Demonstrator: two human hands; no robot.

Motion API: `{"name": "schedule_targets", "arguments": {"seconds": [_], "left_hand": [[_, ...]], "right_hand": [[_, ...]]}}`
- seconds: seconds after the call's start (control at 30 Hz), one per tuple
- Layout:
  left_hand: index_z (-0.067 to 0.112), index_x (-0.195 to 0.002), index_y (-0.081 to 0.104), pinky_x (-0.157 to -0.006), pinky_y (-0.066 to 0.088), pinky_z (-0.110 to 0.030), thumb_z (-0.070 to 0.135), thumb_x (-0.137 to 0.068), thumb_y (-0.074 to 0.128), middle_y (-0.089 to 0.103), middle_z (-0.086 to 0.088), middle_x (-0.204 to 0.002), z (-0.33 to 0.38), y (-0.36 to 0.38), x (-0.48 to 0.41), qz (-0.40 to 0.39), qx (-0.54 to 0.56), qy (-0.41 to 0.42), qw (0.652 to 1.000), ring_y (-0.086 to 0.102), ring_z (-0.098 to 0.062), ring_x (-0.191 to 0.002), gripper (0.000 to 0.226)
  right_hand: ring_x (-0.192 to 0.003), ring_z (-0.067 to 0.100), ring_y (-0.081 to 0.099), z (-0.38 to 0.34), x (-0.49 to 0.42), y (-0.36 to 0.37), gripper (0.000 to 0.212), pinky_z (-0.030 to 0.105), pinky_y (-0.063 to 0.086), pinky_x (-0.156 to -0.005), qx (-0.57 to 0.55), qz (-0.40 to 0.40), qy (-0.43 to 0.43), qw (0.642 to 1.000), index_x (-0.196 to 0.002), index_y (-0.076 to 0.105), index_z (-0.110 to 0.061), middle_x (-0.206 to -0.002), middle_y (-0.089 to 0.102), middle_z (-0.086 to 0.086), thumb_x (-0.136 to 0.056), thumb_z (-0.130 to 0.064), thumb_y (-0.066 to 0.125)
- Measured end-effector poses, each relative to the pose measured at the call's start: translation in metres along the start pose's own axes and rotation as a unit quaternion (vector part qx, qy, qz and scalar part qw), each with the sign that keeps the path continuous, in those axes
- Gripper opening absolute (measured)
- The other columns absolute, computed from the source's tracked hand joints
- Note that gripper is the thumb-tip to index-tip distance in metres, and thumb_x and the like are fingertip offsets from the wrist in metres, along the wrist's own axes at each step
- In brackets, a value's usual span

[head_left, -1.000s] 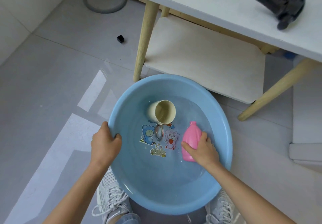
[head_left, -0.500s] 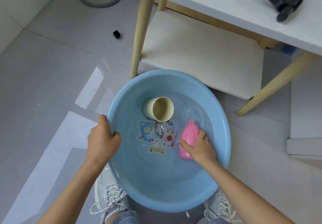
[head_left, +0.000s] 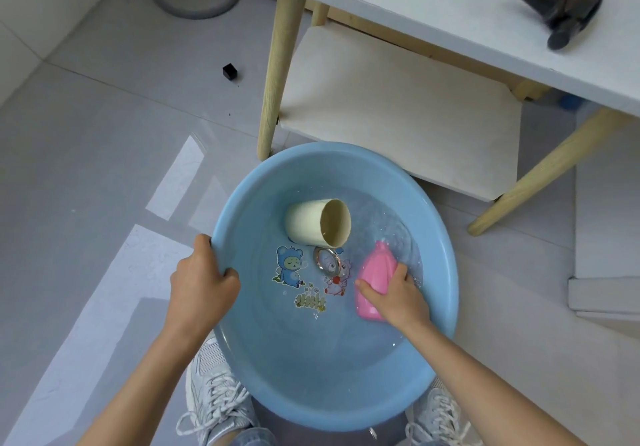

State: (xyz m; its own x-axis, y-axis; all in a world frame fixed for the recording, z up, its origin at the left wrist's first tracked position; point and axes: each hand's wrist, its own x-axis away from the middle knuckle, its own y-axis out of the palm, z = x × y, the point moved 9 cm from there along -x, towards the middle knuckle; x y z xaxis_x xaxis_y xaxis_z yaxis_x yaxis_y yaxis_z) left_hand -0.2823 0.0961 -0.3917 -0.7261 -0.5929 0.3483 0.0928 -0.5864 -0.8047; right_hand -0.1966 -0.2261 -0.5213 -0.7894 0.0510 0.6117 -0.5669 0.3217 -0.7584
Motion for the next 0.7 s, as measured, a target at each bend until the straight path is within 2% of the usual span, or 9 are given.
{"name": "schedule_targets", "arguments": {"seconds": [0.2,0.7], "left_hand": [[0.001,-0.087,0.037,-0.049,0.024,-0.033,0.000,-0.080,0.051,0.045,-0.012,-0.067,0.0040,-0.0030,0.0034,0.002,0.002,0.004,1.000,0.039,-0.027,-0.060,0.016],[0.001,-0.086,0.036,-0.049,0.024,-0.035,0.000,-0.081,0.050,0.044,-0.013,-0.067,0.0073,-0.0046,0.0026,0.003,-0.014,0.009,1.000,0.041,-0.035,-0.065,0.015]], "right_hand": [[-0.118,0.035,0.052,-0.0021,0.0002,-0.0005,0.085,0.042,0.047,-0.088,0.010,-0.001,-0.009,1.000,-0.129,0.030,-0.008,-0.136,0.045,0.015,-0.077,-0.070,0.058],[-0.117,0.036,0.052,-0.0014,-0.0006,-0.0014,0.082,0.043,0.047,-0.089,-0.006,-0.003,-0.006,1.000,-0.124,0.032,-0.009,-0.134,0.045,0.015,-0.076,-0.070,0.059]]}}
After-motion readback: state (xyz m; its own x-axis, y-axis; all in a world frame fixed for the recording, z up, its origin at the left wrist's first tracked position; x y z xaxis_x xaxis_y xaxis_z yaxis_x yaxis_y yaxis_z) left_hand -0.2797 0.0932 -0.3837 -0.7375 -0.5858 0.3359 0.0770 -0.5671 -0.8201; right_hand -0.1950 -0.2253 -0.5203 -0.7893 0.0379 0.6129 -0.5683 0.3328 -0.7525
